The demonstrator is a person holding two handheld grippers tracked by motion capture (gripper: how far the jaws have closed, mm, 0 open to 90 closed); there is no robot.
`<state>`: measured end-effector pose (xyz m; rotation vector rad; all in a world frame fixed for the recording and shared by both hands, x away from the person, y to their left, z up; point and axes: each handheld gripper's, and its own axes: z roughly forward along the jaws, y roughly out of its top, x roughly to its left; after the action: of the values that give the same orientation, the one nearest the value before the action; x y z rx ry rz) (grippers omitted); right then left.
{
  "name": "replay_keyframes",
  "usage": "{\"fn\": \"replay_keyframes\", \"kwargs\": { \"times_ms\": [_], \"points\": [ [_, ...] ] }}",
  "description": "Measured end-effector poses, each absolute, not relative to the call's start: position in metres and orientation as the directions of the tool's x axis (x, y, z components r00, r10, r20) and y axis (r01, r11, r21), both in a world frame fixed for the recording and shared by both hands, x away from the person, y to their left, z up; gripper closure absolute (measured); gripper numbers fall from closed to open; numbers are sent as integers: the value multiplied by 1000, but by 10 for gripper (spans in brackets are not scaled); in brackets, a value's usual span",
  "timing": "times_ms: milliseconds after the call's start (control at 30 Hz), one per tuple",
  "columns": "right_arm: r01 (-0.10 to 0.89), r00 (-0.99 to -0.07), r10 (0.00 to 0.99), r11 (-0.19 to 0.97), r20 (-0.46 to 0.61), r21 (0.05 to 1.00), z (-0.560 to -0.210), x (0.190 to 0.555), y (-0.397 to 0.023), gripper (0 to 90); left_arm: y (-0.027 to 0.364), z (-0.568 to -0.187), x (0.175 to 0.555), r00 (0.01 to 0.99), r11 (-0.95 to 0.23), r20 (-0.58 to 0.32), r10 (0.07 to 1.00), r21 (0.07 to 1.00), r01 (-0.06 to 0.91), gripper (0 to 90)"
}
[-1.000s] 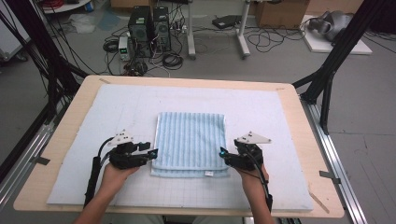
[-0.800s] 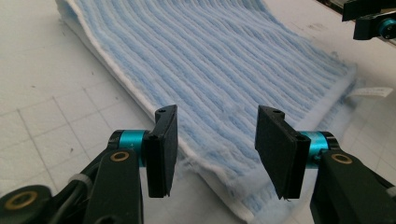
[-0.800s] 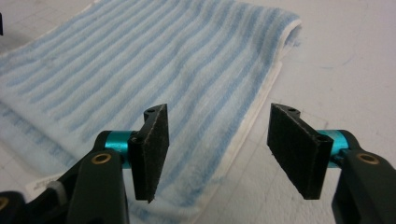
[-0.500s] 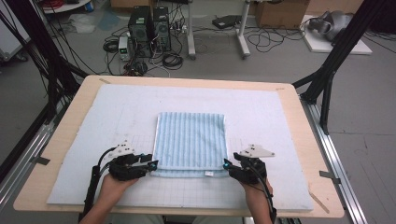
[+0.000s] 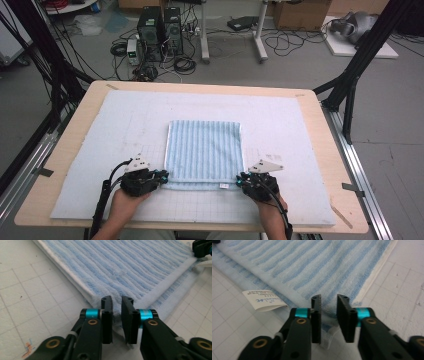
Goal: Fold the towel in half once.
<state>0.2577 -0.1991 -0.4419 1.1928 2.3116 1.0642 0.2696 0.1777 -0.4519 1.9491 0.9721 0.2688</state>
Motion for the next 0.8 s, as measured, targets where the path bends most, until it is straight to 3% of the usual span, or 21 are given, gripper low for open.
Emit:
{"fn": "replay_keyframes", "kwargs": {
  "times_ms": [167, 533, 567, 633, 733, 800],
  "points": [
    [542, -598, 801, 373, 33, 753, -440, 256, -199, 893, 178, -451, 268, 672, -265, -183, 718, 820, 507, 858],
    [522, -598, 800, 349, 42, 779, -430, 253, -204, 892, 189, -439, 265, 671, -140, -300, 678, 843, 519, 860],
    [521, -604, 796, 361, 35, 774, -431, 253, -205, 752, 189, -439, 265, 672, -141, -300, 678, 843, 519, 860],
    [532, -589, 807, 353, 37, 770, -432, 253, -206, 630, 189, -439, 265, 671, -140, -299, 679, 843, 519, 860],
    [529, -604, 797, 393, 9, 752, -436, 251, -202, 597, 189, -439, 265, 670, -133, -307, 676, 844, 520, 860],
    [534, -613, 790, 429, -15, 729, -440, 252, -199, 672, 189, -438, 264, 672, -131, -309, 673, 845, 519, 861]
  ]
}}
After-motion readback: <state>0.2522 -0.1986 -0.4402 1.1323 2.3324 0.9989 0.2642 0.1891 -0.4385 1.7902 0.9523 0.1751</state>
